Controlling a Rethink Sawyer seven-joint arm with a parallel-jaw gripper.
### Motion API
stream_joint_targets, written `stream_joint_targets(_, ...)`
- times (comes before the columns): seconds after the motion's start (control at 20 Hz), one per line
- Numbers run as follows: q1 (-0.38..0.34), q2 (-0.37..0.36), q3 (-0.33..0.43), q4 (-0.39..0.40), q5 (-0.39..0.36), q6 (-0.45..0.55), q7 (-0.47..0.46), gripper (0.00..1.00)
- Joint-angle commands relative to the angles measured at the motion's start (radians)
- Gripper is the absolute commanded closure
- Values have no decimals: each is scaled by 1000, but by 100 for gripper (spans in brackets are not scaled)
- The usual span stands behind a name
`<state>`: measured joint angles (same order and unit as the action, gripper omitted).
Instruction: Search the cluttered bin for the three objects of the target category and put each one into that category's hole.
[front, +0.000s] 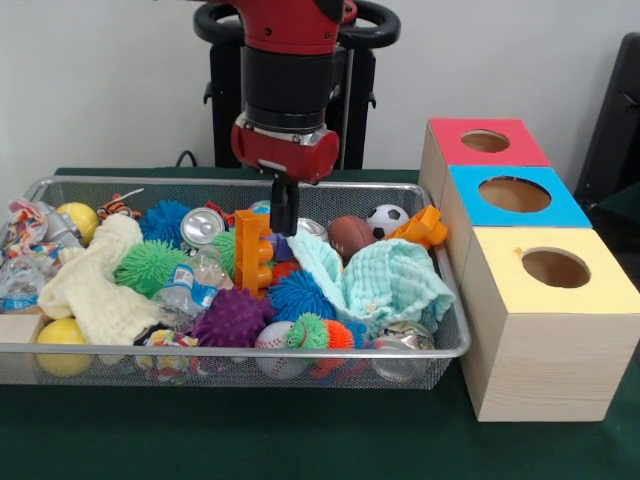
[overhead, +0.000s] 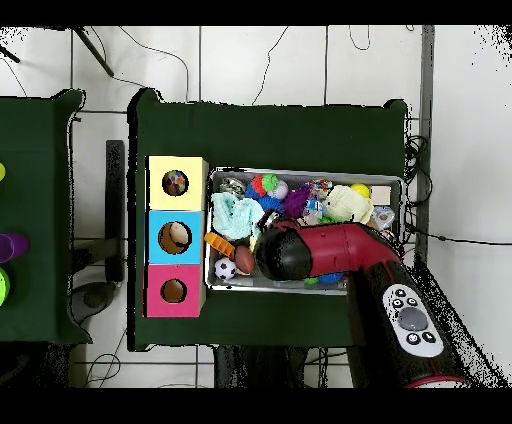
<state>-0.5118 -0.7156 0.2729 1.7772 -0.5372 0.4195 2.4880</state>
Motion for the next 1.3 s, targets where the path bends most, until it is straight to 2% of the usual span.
stream_joint_targets(0.05,-44,53,105,28,-69,-29,-177,100)
stream_joint_targets(0.45,-56,90,105,23,-103,-69,-158,100)
stream_joint_targets(0.75,-70,97,120,10,-110,-58,-164,100)
stream_joint_targets(1.05,-111,86,153,15,-107,-32,-184,100)
stream_joint_targets(1.3,-175,83,204,5,-93,14,-233,100)
